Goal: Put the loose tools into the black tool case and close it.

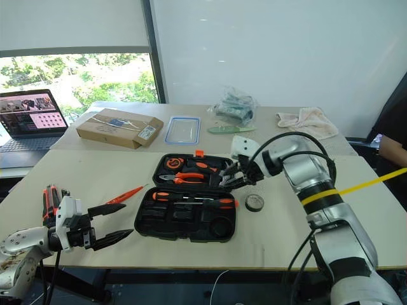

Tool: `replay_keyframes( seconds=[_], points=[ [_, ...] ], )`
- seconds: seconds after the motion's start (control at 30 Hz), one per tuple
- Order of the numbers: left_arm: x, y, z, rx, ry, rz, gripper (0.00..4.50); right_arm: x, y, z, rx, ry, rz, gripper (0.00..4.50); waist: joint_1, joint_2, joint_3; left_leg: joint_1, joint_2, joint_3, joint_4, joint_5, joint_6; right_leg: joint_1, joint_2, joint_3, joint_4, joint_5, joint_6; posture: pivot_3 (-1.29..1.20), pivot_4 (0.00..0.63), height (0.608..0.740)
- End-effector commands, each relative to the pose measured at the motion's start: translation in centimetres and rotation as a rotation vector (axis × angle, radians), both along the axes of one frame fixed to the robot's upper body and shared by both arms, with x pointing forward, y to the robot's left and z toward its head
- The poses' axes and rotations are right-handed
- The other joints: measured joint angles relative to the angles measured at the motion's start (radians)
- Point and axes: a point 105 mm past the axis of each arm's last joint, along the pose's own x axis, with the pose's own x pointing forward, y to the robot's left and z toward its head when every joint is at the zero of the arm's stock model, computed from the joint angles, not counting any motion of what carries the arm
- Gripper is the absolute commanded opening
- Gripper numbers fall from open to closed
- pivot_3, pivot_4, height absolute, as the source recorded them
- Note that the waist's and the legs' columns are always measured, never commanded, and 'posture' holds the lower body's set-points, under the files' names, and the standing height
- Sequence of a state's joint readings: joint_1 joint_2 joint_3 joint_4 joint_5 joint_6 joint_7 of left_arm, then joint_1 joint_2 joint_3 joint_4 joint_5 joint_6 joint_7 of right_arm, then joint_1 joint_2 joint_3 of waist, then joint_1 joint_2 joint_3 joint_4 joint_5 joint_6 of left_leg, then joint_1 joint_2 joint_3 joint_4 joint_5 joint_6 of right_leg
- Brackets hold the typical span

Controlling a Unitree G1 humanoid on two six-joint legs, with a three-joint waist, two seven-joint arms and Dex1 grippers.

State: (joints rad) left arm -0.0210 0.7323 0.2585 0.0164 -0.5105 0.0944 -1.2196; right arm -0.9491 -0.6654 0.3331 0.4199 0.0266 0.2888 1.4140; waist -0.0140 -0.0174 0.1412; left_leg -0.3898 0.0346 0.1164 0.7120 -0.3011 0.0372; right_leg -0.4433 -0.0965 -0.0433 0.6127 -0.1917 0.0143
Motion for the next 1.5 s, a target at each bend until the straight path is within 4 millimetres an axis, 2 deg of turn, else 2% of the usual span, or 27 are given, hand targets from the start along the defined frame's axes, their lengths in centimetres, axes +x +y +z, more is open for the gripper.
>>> replay_keyframes(
  seconds=[0.03, 0.07, 0.2, 0.37, 0.7, 0.8, 0.93, 1.23, 1.5],
  points=[
    [0.0, 0.6, 0.8, 0.015, -0.043, 0.017, 4.50, -0.3, -0.7, 0.3, -0.045, -0.058, 0.019, 0.40, -0.001, 0.000, 0.000, 0.000, 0.000, 0.000, 0.000, 0.000, 0.000, 0.000, 0.000, 0.000, 0.000, 0.000, 0.000, 0.00, 0.150, 0.740],
    [0.0, 0.6, 0.8, 0.015, -0.042, 0.017, 4.50, -0.4, -0.8, 0.0, -0.050, -0.053, 0.019, 0.04, -0.001, 0.000, 0.000, 0.000, 0.000, 0.000, 0.000, 0.000, 0.000, 0.000, 0.000, 0.000, 0.000, 0.000, 0.000, 0.00, 0.150, 0.740],
    [-0.1, 0.5, 0.8, 0.014, -0.038, 0.015, 4.50, -0.9, -0.9, -1.1, -0.079, -0.019, 0.028, 0.04, -0.003, 0.000, 0.000, 0.001, 0.000, 0.000, 0.000, 0.000, 0.000, -0.001, 0.001, 0.001, 0.000, 0.000, 0.000, 0.00, 0.150, 0.740],
    [-0.2, 0.5, 0.7, 0.015, -0.036, 0.015, 4.50, -1.1, -0.3, -1.3, -0.087, -0.014, 0.038, 0.04, -0.001, 0.000, 0.000, 0.001, 0.000, 0.000, 0.000, 0.000, 0.000, -0.001, 0.000, 0.001, 0.000, 0.000, 0.000, 0.00, 0.150, 0.740],
    [-0.3, 0.4, 0.6, 0.015, -0.035, 0.019, 4.50, -0.9, 1.1, -1.4, -0.078, -0.017, 0.051, 0.04, -0.001, 0.000, 0.000, 0.000, 0.000, 0.000, 0.000, 0.000, 0.000, -0.001, 0.000, 0.001, 0.000, 0.000, 0.000, 0.00, 0.150, 0.740],
    [-0.3, 0.4, 0.6, 0.015, -0.036, 0.020, 4.50, -0.9, 1.4, -0.5, -0.040, -0.051, 0.072, 0.04, 0.001, 0.000, 0.000, 0.000, 0.000, 0.000, 0.000, 0.000, 0.000, -0.001, 0.000, 0.001, 0.000, 0.000, 0.000, 0.00, 0.150, 0.740],
    [-0.3, 0.6, 0.5, 0.018, -0.033, 0.022, 4.50, -1.4, 3.6, 0.2, 0.038, -0.065, 0.132, 0.04, 0.000, 0.000, 0.000, 0.000, 0.000, 0.000, 0.000, 0.000, 0.000, -0.001, 0.000, 0.001, 0.000, 0.000, 0.000, 0.00, 0.150, 0.740],
    [0.0, 0.5, 0.6, 0.015, -0.036, 0.020, 4.50, -0.3, 6.4, -1.8, 0.016, -0.080, 0.091, 0.04, 0.000, 0.000, 0.000, 0.000, 0.000, 0.000, 0.000, 0.000, -0.001, -0.001, 0.000, 0.001, 0.000, 0.000, 0.000, 0.00, 0.150, 0.740],
    [-0.3, 0.4, 0.5, 0.016, -0.037, 0.027, 4.50, -1.3, 8.5, -3.2, 0.014, -0.038, 0.153, 0.04, -0.003, 0.000, 0.000, 0.000, 0.000, 0.000, 0.000, 0.000, -0.001, -0.001, 0.001, 0.000, 0.001, 0.000, 0.000, 0.00, 0.150, 0.740]
  ],
)
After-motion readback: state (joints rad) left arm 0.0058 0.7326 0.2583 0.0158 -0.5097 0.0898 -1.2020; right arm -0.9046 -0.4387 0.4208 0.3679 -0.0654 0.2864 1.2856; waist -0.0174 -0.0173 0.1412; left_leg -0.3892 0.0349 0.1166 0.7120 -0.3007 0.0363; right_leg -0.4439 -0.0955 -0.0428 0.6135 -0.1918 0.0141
